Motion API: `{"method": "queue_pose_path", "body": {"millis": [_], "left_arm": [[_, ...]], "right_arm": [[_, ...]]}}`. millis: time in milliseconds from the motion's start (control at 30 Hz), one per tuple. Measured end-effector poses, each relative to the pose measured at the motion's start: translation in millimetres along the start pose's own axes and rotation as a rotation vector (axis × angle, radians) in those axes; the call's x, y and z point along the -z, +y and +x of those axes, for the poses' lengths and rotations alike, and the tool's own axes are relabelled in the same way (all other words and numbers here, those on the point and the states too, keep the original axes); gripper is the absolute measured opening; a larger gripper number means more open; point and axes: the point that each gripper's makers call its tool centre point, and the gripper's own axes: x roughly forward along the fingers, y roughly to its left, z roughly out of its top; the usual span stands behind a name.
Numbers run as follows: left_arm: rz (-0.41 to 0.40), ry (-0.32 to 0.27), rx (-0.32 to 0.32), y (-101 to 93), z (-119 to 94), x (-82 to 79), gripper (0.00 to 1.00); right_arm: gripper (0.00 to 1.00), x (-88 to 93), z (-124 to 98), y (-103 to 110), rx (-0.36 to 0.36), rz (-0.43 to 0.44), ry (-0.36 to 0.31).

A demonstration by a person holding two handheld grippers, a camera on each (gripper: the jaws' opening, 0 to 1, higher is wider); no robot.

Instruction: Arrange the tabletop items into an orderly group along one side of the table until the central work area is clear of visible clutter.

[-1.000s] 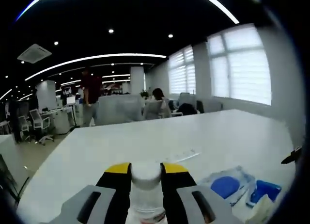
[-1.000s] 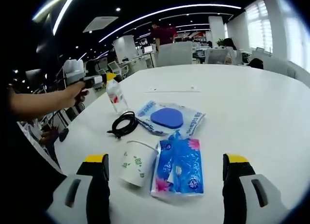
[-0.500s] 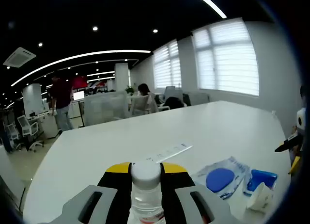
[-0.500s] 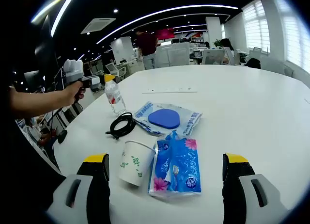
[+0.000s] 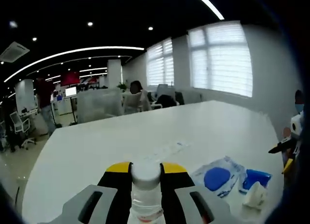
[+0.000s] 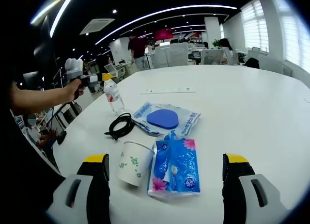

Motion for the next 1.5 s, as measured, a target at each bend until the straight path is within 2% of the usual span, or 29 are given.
{"method": "queue_pose_path", "body": {"millis": [100,267,400,633,833,933,1300,1500], "left_arm": [[-0.005,0.0,0.012,-5.3,0,0.5,0.18],[-0.02,-0.001,0.003,3.2,3,4.4,0.18],[-0.012,0.009,0.007,-0.8,4,6.9,0.18],[-0.019,-0.017,0.03,5.8,14,9.4,0.2],[-0.029,-0.033,0.053,-4.3,8,5.3,0.21],[-0.005,-0.041,0.072,-14.8,0,1.0,0.21],[0.001,-0.04,0.042,-25.1,-9,-4.3,0.21],[-0.003,-0.039,0.024,-22.8,-10,-4.5,0.21]], "right_arm": [[0.93,-0.5,0,-1,0.002,0.006,-0.004],[0.93,-0.2,-2,-3,0.004,0.011,-0.008],[0.93,1.5,-3,-4,0.007,0.013,-0.004],[0.93,2.4,-4,-5,0.013,0.019,-0.005],[0.93,1.8,-3,-6,0.014,0.023,-0.008],[0.93,1.5,-2,-5,0.012,0.023,-0.008],[0.93,2.5,-4,-8,0.021,0.031,-0.015],[0.93,3.5,-4,-7,0.018,0.037,-0.016]]}}
